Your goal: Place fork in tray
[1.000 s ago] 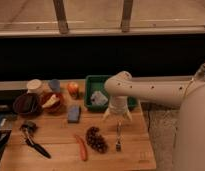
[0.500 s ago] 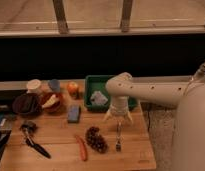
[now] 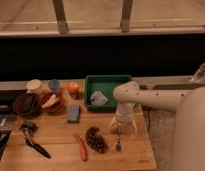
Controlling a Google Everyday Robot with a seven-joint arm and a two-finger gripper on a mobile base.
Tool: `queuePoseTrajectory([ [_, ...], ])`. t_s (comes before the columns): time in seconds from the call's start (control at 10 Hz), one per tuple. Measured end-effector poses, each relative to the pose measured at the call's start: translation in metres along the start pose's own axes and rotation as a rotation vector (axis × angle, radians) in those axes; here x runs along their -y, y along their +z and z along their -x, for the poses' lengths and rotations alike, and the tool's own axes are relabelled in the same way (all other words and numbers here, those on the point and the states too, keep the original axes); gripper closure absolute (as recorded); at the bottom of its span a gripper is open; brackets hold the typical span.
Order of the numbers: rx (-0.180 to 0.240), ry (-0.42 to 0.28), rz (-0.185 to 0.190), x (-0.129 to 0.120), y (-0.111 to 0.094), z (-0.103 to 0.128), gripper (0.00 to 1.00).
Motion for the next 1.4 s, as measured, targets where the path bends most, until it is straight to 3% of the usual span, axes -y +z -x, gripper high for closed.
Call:
queuePoseTrajectory([
  [0.8,-0.075,-0.021,0.024,-0.014,0.034,-0.019,0.21],
  [1.4,-0.059,-0.038,0.022,-0.02,0.032,-0.022,0.79],
])
